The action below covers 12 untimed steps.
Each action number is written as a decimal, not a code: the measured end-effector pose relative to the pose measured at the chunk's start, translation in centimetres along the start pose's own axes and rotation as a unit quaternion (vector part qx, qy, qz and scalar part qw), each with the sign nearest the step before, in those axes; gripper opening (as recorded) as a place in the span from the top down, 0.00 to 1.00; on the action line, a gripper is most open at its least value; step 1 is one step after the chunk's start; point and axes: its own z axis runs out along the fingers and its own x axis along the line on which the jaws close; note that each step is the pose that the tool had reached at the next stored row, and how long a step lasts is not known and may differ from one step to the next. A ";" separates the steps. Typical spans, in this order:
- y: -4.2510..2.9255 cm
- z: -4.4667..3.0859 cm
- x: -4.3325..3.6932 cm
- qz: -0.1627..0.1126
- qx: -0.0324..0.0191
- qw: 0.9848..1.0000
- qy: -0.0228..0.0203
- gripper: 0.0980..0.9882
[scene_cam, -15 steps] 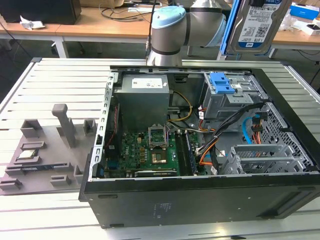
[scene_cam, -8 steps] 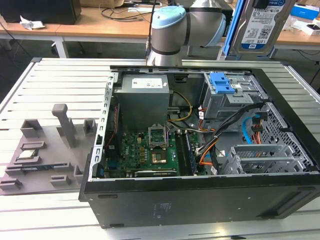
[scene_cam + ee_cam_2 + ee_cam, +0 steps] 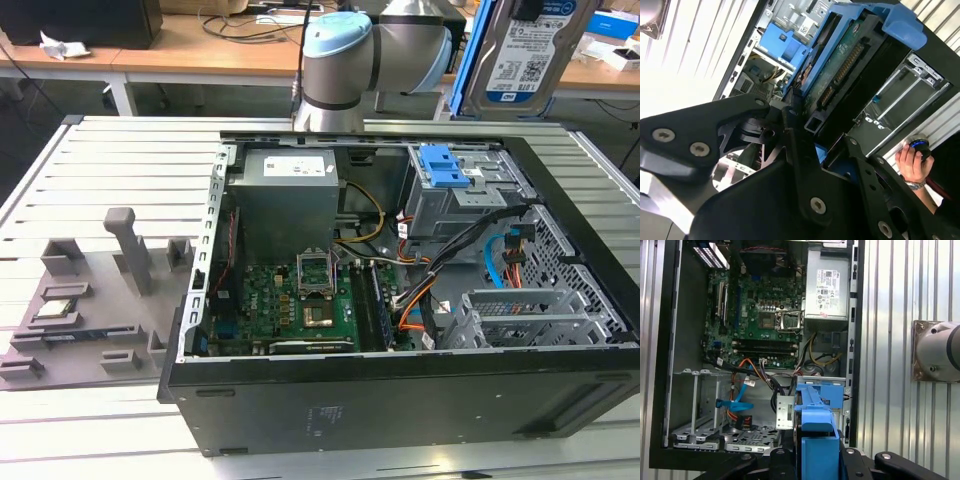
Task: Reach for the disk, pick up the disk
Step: 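Pick up the disk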
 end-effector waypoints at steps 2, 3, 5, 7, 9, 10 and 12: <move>0.02 0.02 0.41 0.000 0.000 1.000 0.000 0.70; 0.02 0.02 0.55 0.000 0.000 1.000 0.000 0.70; 0.04 0.03 0.78 0.000 0.000 1.000 0.000 0.70; 0.04 0.04 0.98 0.000 0.000 1.000 0.000 0.70; 0.05 0.05 1.19 0.000 0.000 1.000 0.000 0.70; 0.06 0.05 1.28 0.000 0.000 1.000 0.000 0.70; 0.07 0.06 1.53 0.000 0.000 1.000 0.000 0.70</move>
